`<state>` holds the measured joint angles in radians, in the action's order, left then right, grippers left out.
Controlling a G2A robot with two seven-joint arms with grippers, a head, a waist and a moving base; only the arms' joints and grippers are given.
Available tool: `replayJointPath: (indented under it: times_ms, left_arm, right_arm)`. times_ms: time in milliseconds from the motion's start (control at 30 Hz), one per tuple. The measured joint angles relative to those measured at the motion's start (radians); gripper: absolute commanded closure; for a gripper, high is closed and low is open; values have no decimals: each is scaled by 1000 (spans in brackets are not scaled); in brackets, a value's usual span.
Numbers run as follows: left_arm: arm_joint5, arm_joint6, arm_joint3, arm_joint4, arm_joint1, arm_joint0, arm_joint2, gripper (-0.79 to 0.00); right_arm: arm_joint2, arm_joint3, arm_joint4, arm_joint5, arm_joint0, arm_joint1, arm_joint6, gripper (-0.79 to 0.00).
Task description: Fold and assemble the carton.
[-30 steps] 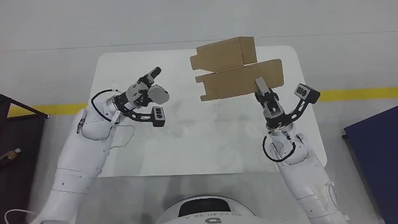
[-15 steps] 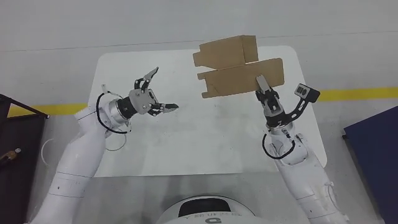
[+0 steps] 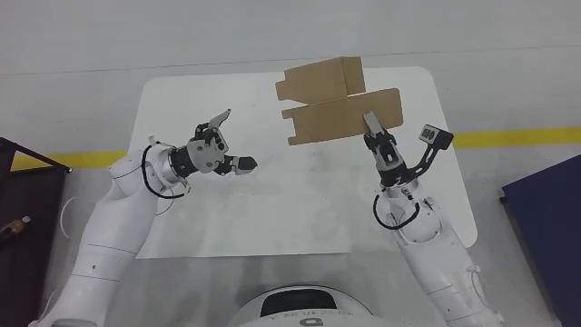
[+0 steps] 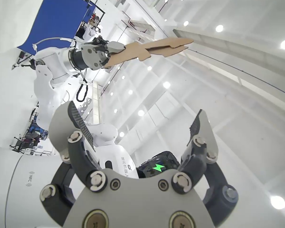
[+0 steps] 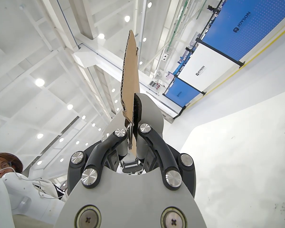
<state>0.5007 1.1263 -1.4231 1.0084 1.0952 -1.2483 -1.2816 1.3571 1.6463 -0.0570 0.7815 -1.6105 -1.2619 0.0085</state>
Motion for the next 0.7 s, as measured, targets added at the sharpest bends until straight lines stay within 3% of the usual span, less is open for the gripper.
replayJointPath:
  times_ms: [67,133,300,400,467,500,700]
  left_arm:
    - [-24,-27,-31,-27,-8,9,9,-785]
    - [-85,-112,-123,-147,-25,11,23,-785]
    - [-226,-142,-322,-722,-59,-33,57,-785]
    - [-270,-164,-386,-956,-69,-63,73,-779]
    - [-288,-191,-415,-1020,-70,-81,73,-659]
    - [-302,-208,-427,-1024,-70,-92,69,-634]
    - [-347,-238,-425,-960,-67,-100,65,-622]
  right_arm:
    - [0,0,0,0,0,0,0,0]
    - [-7,-2,15,-9,1,-2,-7,0]
    - [-50,-47,158,-81,35,-11,15,0]
    - [-64,-57,197,-94,46,-15,26,0]
    - [-72,-58,201,-100,48,-16,43,0]
    - [-78,-57,202,-104,49,-16,52,0]
    - [-101,-36,207,-132,47,-21,78,0]
